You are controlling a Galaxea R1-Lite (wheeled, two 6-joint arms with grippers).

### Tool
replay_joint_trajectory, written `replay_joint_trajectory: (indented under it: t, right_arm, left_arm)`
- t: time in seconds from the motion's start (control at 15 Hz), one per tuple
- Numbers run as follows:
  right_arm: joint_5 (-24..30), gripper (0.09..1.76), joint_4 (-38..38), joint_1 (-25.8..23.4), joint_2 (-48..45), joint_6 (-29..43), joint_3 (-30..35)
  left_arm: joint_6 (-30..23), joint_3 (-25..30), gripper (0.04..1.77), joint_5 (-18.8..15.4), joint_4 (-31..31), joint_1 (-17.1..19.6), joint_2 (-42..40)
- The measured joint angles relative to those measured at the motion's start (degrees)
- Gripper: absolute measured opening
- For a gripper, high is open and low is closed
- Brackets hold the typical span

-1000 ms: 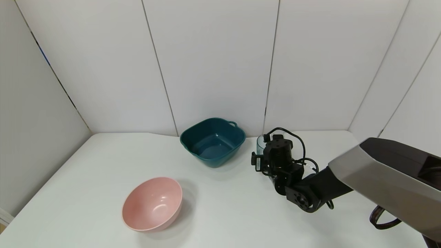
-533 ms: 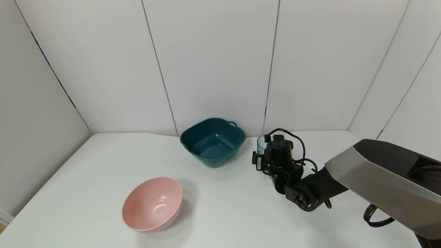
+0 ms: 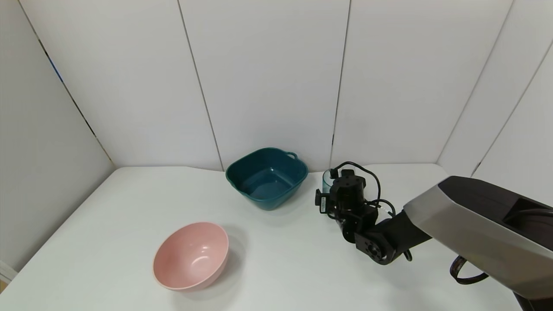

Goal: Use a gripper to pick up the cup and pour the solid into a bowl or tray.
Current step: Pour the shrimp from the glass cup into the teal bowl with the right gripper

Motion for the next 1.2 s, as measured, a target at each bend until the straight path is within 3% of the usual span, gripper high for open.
replay_joint_trajectory:
  t: [0.07, 0.2, 0.67, 0.93, 1.07, 1.2]
  right_arm:
    - [0.0, 1.46, 0.0, 0.0, 0.1, 0.0, -0.1]
    - [0.1, 1.36, 0.0, 0.0, 0.2, 0.0, -0.2]
    - [0.2, 1.35, 0.4, 0.2, 0.0, 0.0, -0.2]
    - [3.8, 1.34, 1.9, -0.7, -3.3, -3.9, -0.4]
    - [5.1, 1.34, 6.7, -1.3, -5.8, -5.3, -1.7]
    - [6.2, 1.34, 12.8, -1.9, -8.1, -6.7, -5.2]
  left_arm:
    - [0.0, 0.0, 1.72, 0.0, 0.0, 0.0, 0.0]
    - [0.0, 0.0, 1.72, 0.0, 0.0, 0.0, 0.0]
    - [0.0, 0.0, 1.72, 0.0, 0.0, 0.0, 0.0]
    - [0.0, 0.0, 1.72, 0.1, 0.0, 0.0, 0.0]
    - [0.0, 0.0, 1.72, 4.0, 0.0, 0.0, 0.0]
    - [0.0, 0.0, 1.72, 0.3, 0.0, 0.0, 0.0]
